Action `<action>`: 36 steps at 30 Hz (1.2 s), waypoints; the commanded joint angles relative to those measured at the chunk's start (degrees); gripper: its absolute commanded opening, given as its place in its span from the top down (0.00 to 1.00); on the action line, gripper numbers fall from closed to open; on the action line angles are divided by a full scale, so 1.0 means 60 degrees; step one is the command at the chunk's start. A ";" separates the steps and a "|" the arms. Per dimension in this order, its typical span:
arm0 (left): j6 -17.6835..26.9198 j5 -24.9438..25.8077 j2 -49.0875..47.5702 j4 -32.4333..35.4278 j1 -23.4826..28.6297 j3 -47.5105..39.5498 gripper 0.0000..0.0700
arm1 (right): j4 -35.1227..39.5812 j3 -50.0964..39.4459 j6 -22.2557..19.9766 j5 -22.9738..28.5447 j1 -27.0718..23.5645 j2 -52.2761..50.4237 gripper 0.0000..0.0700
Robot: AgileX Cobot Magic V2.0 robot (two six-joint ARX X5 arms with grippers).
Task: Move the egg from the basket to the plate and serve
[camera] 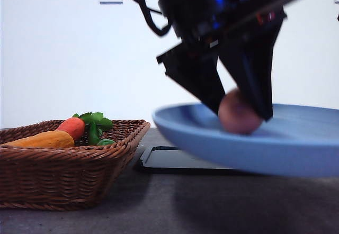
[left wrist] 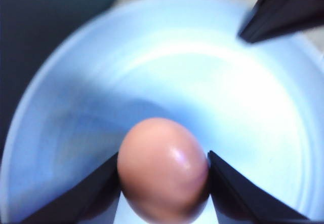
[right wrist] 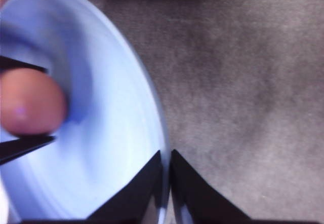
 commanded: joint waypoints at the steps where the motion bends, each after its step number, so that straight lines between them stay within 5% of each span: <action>1: 0.0089 -0.0033 0.0117 0.0072 -0.0106 0.0116 0.75 | 0.0106 0.0040 0.0025 -0.0147 0.0029 0.0080 1.00; 10: -0.0171 -0.0016 0.0108 0.0060 -0.0060 0.0122 0.40 | 0.0076 0.0040 0.0025 -0.0191 0.0029 0.0251 1.00; 23: -0.0029 -0.0019 -0.2286 -0.0999 0.0351 0.0124 0.40 | 0.1267 0.0151 -0.0045 -0.0454 -0.0065 0.2198 1.00; 36: -0.0071 -0.0029 -0.6496 -0.2463 0.1457 0.0124 0.40 | 0.1805 0.2777 -0.0227 -0.0425 -0.0926 0.5418 1.00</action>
